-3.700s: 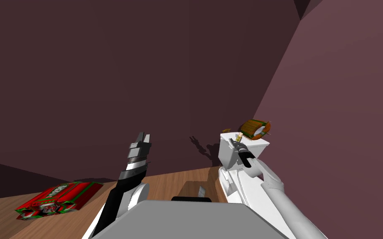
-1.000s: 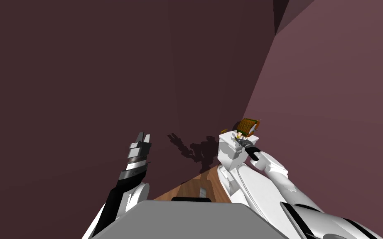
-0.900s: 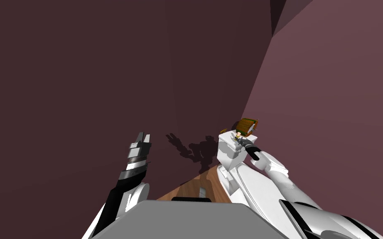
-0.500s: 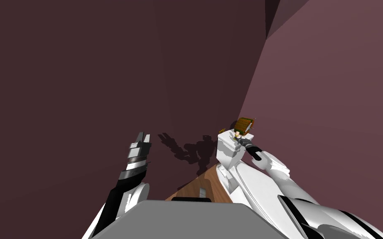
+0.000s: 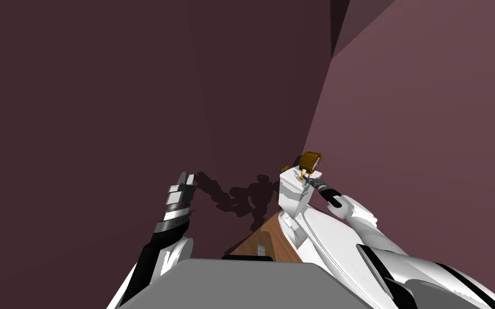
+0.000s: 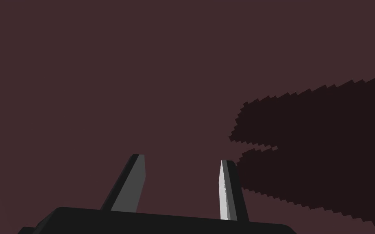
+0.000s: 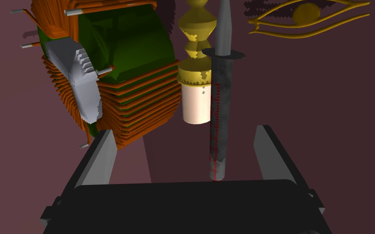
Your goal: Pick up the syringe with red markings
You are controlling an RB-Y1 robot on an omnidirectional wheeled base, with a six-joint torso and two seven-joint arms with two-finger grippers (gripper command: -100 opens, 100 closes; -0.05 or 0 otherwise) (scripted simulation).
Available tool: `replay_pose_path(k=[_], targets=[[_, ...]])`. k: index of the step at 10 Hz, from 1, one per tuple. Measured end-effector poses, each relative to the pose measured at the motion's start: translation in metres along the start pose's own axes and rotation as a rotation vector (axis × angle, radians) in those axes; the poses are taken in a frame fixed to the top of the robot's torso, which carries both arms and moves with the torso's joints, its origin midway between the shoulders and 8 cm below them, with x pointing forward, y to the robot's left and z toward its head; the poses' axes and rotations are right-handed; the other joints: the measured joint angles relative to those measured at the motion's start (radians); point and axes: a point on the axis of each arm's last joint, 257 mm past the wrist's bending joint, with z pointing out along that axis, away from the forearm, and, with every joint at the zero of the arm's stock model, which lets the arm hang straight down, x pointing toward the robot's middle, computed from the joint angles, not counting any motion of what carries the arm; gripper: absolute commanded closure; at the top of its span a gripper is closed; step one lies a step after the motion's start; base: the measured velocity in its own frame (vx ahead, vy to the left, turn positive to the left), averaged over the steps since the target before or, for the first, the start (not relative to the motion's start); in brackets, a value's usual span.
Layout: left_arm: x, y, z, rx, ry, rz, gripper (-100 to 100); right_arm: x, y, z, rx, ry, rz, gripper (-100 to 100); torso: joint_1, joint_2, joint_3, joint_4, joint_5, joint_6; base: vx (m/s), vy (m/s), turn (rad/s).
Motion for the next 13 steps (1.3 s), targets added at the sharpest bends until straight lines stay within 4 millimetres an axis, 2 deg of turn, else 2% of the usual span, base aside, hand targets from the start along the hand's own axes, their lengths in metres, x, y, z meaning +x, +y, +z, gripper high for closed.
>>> replay_pose_path(k=[1, 2, 6, 7, 8, 11, 13], targets=[[0.0002, 0.0006, -0.0002, -0.002, 0.000, 0.000, 0, 0.0012, 0.0028, -0.0005, -0.016, -0.003, 0.001, -100, 0.001, -0.003, -0.002, 0.000, 0.000, -0.001, 0.004, 0.013, 0.003], [0.0002, 0.0005, -0.0002, -0.002, 0.001, 0.000, 0, 0.0011, 0.0041, -0.0005, -0.021, -0.005, 0.000, 100, 0.000, -0.003, -0.002, -0.001, 0.000, -0.001, 0.000, 0.000, 0.000], [0.0003, 0.0006, -0.0002, -0.002, 0.001, 0.000, 0, 0.0005, 0.0041, -0.0004, -0.022, -0.005, -0.001, 100, -0.002, -0.004, -0.003, -0.001, -0.001, -0.001, 0.000, 0.001, 0.001], [0.0003, 0.0006, -0.0002, -0.002, 0.001, 0.000, 0, 0.0005, 0.0041, -0.0004, -0.022, -0.005, -0.001, 0, -0.002, -0.004, -0.003, -0.001, -0.001, -0.001, 0.000, 0.000, 0.000], [0.0003, 0.0006, -0.0002, -0.002, 0.001, 0.000, 0, 0.0005, 0.0041, -0.0004, -0.022, -0.005, -0.001, 100, -0.002, -0.004, -0.003, -0.001, -0.001, -0.001, -0.057, -0.081, 0.246], [0.0003, 0.0006, -0.0002, -0.002, 0.001, 0.000, 0, 0.0084, 0.0038, -0.0042, 0.007, 0.013, -0.004, 100, -0.009, -0.001, -0.002, -0.002, -0.004, -0.003, -0.080, -0.115, 0.203], [0.0002, 0.0006, -0.0002, -0.002, 0.001, 0.000, 0, 0.0077, 0.0037, -0.0039, 0.031, 0.014, -0.004, 100, -0.007, -0.005, -0.004, -0.003, -0.004, -0.001, -0.056, -0.066, 0.076]])
